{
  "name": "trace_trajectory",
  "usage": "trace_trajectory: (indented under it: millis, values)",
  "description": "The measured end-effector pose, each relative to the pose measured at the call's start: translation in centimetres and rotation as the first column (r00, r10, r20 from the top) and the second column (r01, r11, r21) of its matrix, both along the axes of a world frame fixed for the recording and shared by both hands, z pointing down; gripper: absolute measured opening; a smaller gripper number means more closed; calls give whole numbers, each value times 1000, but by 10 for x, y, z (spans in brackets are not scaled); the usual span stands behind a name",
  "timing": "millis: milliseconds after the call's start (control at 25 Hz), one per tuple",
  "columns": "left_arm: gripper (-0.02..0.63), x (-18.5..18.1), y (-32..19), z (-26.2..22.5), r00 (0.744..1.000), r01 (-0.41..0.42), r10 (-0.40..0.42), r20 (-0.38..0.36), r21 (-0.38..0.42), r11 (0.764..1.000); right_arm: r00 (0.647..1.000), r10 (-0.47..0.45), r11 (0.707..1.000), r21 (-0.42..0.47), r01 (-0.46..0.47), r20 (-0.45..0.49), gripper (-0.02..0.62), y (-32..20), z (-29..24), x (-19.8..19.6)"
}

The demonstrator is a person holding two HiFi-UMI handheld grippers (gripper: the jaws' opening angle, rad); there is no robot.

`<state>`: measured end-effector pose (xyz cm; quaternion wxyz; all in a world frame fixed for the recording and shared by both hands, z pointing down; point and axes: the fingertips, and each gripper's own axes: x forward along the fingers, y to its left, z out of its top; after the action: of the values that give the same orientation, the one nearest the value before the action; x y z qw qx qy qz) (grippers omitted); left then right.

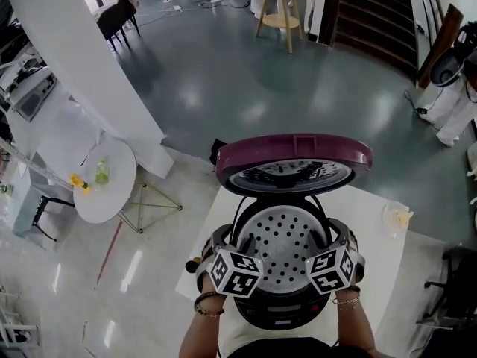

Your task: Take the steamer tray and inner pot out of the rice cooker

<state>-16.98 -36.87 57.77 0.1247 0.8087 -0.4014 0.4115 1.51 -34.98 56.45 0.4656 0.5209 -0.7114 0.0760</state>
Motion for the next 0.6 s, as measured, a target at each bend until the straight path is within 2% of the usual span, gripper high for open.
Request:
trace_trajectory:
  millis: [120, 240, 320, 480, 600]
  values:
    - [235, -1, 0, 0, 1000, -2, 2, 15, 5, 1000, 1000, 11, 1000, 25, -11, 17, 184, 2, -6, -1]
    - [227, -3, 0, -6, 999, -1, 1, -34, -8, 1000, 998, 6, 998, 66, -10, 55, 143, 4, -20, -8]
    - [208, -2, 0, -13, 998, -5, 5, -61, -2, 1000, 997, 1, 996, 93, -8, 75, 89, 5, -29, -11]
    - [170, -2, -2, -35, 993, 3, 3, -119, 46, 999, 993, 11, 983, 179, -32, 117, 75, 6, -53, -13]
    - [96, 1, -2, -61, 985, 11, 8, -172, 107, 994, 987, 6, 964, 260, -49, 163, 65, 6, -81, -15]
